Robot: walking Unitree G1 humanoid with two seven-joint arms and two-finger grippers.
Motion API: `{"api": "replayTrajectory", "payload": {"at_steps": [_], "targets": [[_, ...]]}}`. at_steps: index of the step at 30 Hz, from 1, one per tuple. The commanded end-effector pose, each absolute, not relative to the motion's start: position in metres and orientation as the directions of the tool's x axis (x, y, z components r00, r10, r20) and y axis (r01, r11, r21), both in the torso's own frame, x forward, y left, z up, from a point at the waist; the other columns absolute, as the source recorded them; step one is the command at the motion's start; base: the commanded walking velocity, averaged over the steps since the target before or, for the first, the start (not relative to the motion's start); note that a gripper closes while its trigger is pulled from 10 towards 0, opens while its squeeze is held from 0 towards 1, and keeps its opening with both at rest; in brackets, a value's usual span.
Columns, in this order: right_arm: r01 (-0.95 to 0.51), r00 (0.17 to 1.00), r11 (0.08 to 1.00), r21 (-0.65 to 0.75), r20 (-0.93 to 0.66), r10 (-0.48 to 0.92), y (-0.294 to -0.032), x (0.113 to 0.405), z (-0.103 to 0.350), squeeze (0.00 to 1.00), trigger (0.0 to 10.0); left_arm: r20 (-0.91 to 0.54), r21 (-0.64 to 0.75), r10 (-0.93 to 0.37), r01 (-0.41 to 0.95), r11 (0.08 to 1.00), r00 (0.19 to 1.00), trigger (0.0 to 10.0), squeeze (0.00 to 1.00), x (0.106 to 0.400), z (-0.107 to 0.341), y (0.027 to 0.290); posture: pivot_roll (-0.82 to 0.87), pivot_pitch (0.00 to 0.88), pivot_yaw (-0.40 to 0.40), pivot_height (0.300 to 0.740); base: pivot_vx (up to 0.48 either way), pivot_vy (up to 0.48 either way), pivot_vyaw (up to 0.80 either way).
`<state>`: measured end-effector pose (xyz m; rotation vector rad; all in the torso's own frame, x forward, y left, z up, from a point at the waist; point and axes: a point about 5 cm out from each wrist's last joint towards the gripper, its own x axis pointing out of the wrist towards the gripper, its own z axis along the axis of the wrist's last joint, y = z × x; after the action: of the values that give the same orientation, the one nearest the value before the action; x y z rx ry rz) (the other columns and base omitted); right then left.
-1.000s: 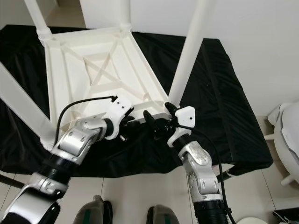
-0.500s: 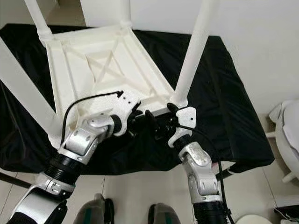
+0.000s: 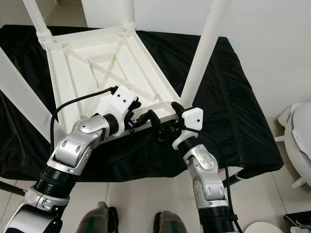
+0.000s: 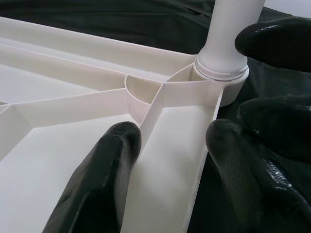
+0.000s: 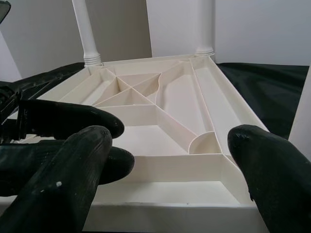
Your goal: Building children table
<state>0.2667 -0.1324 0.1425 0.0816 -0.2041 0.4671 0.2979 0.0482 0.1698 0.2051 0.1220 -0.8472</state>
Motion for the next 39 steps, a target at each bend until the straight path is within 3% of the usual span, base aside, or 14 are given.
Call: {"api": "replayTrajectory", "payload": {"at_steps": [1, 4, 10, 24, 31, 35, 39], "targets": [[-0.442, 0.889, 0.896, 0.041, 0.152, 0.432, -0.133, 0.266, 0.131, 0.0, 10.0, -0.144, 0.142, -0.805, 0.817, 0.559, 0.576, 10.0, 0.0, 0.287, 0.18, 0.036, -0.09, 0.064, -0.017, 0.74, 0.0, 0.0, 0.0], [-0.298, 0.949, 0.955, 0.001, 0.106, 0.296, -0.149, 0.268, 0.124, 0.0, 10.0, -0.159, 0.145, -0.79, 0.805, 0.575, 0.593, 10.0, 0.0, 0.282, 0.176, 0.048, -0.09, 0.071, -0.021, 0.74, 0.0, 0.0, 0.0], [-0.201, 0.976, 0.98, -0.001, 0.086, 0.2, -0.157, 0.268, 0.118, 0.0, 10.0, -0.149, 0.127, -0.787, 0.801, 0.585, 0.598, 10.0, 0.0, 0.266, 0.168, 0.064, -0.09, 0.077, -0.029, 0.74, 0.0, 0.0, 0.0], [-0.241, 0.967, 0.97, 0.001, 0.087, 0.24, -0.151, 0.282, 0.121, 0.0, 10.0, -0.095, -0.013, -0.768, 0.771, 0.637, 0.633, 10.0, 0.0, 0.224, 0.166, 0.093, -0.02, 0.084, -0.078, 0.74, 0.0, 0.0, 0.0], [-0.288, 0.953, 0.958, -0.004, 0.101, 0.287, -0.143, 0.295, 0.127, 0.0, 10.0, -0.099, -0.093, -0.669, 0.663, 0.743, 0.736, 10.0, 0.0, 0.197, 0.154, 0.129, 0.01, 0.088, -0.1, 0.74, 0.0, 0.0, 0.0], [-0.296, 0.95, 0.955, -0.007, 0.103, 0.295, -0.142, 0.298, 0.129, 0.0, 10.0, -0.106, -0.089, -0.663, 0.657, 0.749, 0.741, 10.0, 0.0, 0.191, 0.152, 0.136, 0.02, 0.09, -0.106, 0.74, 0.0, 0.0, 0.0], [-0.327, 0.939, 0.945, -0.021, 0.109, 0.328, -0.14, 0.305, 0.131, 0.0, 10.0, -0.179, -0.048, -0.627, 0.63, 0.775, 0.758, 10.0, 0.0, 0.173, 0.148, 0.166, 0.05, 0.092, -0.114, 0.74, 0.0, 0.0, 0.0]]}}
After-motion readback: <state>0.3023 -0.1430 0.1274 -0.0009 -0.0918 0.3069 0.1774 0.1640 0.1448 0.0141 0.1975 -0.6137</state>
